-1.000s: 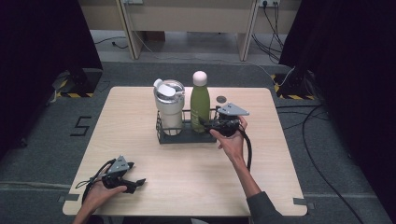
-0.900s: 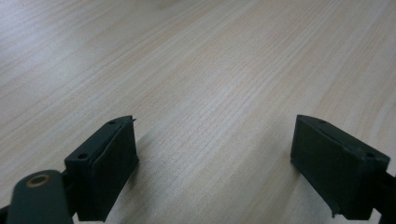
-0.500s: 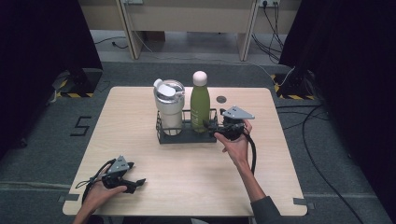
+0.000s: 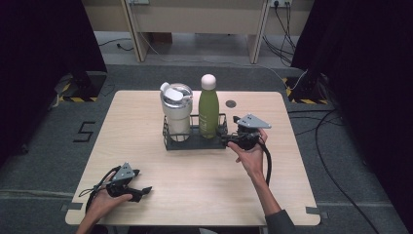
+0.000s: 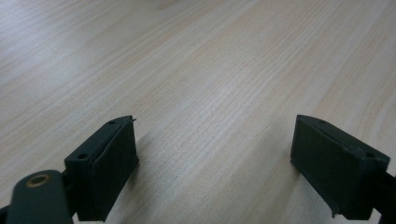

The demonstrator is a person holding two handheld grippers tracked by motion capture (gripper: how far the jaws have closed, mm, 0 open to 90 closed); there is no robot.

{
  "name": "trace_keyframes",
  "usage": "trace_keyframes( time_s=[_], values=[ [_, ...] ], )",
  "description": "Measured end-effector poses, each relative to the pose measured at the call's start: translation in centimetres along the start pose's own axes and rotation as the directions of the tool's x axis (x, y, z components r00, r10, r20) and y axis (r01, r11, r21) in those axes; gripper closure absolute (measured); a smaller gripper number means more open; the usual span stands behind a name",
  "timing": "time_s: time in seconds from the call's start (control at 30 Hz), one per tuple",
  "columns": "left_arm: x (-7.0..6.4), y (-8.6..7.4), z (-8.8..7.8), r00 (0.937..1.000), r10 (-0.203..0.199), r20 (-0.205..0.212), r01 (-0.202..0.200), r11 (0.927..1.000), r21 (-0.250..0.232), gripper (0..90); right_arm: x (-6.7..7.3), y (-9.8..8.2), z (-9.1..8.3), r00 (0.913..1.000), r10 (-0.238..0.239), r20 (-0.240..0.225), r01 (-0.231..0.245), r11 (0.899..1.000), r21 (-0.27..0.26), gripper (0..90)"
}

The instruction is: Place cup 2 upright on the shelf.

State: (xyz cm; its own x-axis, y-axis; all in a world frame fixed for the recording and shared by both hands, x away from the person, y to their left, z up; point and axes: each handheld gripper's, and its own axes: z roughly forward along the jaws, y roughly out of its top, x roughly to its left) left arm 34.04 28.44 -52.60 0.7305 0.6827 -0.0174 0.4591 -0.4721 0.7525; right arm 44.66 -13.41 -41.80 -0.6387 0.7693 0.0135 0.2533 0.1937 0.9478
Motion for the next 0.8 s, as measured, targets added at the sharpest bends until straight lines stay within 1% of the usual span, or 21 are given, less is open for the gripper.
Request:
trace_keyframes(
  time_s=[0.2, 0.23, 0.4, 0.67, 0.8],
  values=[
    [0.0, 0.0, 0.0, 1.0000, 0.000, 0.000, 0.000, 1.0000, 0.000, 13.8, 0.0, -0.5, -0.3, 1.0000, 0.002, -0.006, -0.002, 1.000, 0.003, 15.9],
    [0.0, 0.0, 0.0, 1.0000, -0.001, 0.000, 0.001, 1.0000, 0.000, 13.8, 0.0, -0.6, -0.4, 0.9999, 0.008, -0.007, -0.008, 1.000, 0.002, 15.9],
    [0.0, 0.0, 0.0, 1.0000, 0.000, 0.000, 0.000, 1.0000, 0.000, 13.7, 0.0, -0.6, -0.7, 0.9999, 0.016, -0.007, -0.016, 1.000, -0.004, 15.9],
    [0.0, 0.0, 0.0, 1.0000, -0.001, 0.000, 0.001, 1.0000, 0.000, 13.8, 0.3, -0.9, -1.3, 0.9999, -0.013, 0.005, 0.013, 1.000, 0.004, 15.9],
    [0.0, 0.0, 0.0, 1.0000, 0.000, -0.001, 0.000, 1.0000, 0.000, 13.8, 0.3, -1.4, -1.6, 1.0000, -0.004, 0.004, 0.004, 1.000, 0.005, 15.9]
  ],
)
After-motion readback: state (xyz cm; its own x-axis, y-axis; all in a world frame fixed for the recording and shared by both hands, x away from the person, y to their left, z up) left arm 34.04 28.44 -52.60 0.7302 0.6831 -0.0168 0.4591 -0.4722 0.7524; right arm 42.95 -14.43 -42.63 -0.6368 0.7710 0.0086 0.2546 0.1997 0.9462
